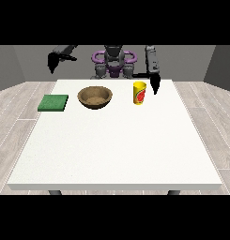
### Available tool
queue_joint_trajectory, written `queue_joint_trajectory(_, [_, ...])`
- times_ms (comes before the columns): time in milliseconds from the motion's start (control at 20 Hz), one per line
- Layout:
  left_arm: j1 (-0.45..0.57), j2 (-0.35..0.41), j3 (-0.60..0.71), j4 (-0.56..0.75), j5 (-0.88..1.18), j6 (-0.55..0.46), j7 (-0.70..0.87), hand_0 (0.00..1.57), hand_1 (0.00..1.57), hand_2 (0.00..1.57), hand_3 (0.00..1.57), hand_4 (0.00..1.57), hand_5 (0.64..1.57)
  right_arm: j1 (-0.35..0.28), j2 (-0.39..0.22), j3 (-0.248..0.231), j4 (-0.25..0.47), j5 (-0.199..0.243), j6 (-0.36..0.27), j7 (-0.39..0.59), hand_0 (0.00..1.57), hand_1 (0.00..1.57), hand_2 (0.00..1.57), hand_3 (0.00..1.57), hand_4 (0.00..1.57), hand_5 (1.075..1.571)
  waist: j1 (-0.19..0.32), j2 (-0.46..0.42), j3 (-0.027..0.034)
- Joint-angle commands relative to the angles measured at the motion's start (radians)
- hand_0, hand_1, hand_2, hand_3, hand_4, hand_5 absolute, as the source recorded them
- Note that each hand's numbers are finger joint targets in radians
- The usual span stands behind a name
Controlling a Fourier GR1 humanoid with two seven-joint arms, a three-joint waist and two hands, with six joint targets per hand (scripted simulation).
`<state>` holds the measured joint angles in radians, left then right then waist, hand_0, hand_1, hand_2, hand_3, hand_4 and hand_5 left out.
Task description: Pick the cup and pour the ball into the bowl, then pick the bowl and place it on the pad
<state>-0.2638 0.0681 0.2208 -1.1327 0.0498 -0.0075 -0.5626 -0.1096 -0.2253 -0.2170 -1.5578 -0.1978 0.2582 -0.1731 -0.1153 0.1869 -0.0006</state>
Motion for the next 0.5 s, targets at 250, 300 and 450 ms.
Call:
queue_joint_trajectory(250, [-0.127,0.024,0.026,0.327,-0.019,0.025,-0.182,0.00,0.00,0.00,0.00,0.00,1.519,-0.003,-0.024,-0.029,0.110,0.001,0.061,-0.085,0.00,0.00,0.00,0.00,0.00,1.571,-0.009,0.011,0.0003])
queue_joint_trajectory(300, [-0.141,-0.025,-0.002,0.337,-0.038,0.064,-0.178,0.00,0.00,0.00,0.00,0.00,1.517,-0.052,-0.016,-0.020,0.093,-0.006,0.023,-0.011,0.00,0.00,0.00,0.00,0.00,1.571,0.001,0.001,0.0002])
queue_joint_trajectory(450, [-0.196,0.057,0.061,0.448,-0.009,0.024,-0.286,0.00,0.00,0.00,0.00,0.00,1.520,-0.041,0.004,-0.006,0.071,0.019,0.012,-0.055,0.00,0.00,0.00,0.00,0.00,1.571,-0.022,0.054,-0.0001])
